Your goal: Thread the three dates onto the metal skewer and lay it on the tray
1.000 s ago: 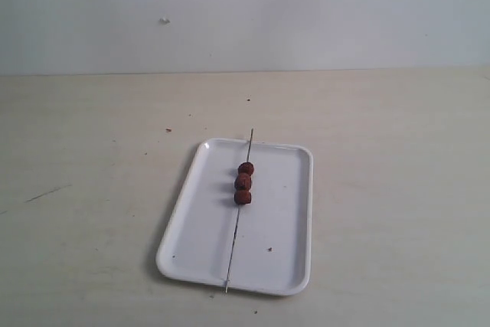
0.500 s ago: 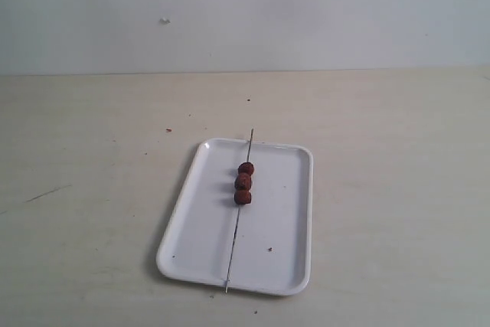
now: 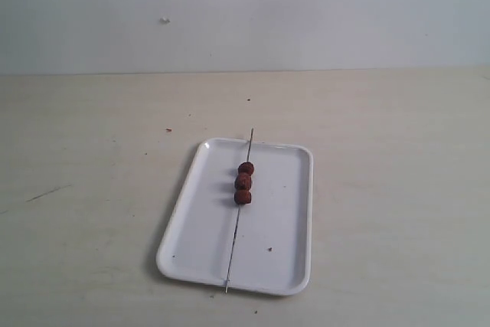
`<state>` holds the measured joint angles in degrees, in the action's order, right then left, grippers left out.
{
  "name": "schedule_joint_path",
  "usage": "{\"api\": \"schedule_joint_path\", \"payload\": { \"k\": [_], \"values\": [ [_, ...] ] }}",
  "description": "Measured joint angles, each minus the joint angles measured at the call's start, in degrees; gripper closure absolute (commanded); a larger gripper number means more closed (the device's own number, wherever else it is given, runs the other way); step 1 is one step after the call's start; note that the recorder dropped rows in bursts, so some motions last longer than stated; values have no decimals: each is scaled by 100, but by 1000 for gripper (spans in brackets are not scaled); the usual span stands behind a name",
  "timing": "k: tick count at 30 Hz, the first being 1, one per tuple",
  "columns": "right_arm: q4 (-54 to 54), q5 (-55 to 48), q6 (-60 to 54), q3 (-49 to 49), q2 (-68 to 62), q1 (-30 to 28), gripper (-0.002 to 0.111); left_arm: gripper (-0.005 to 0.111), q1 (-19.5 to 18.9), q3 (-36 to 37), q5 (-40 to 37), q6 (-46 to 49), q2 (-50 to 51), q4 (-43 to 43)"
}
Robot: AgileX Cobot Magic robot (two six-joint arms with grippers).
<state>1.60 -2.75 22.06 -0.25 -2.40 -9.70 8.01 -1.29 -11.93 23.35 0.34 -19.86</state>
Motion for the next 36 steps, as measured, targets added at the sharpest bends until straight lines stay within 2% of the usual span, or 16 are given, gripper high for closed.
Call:
{"api": "schedule_joint_path", "payload": {
  "k": [36],
  "values": [
    [0, 0, 0, 0, 0, 0, 108, 107, 0, 108, -1, 12, 0, 0]
  ]
}}
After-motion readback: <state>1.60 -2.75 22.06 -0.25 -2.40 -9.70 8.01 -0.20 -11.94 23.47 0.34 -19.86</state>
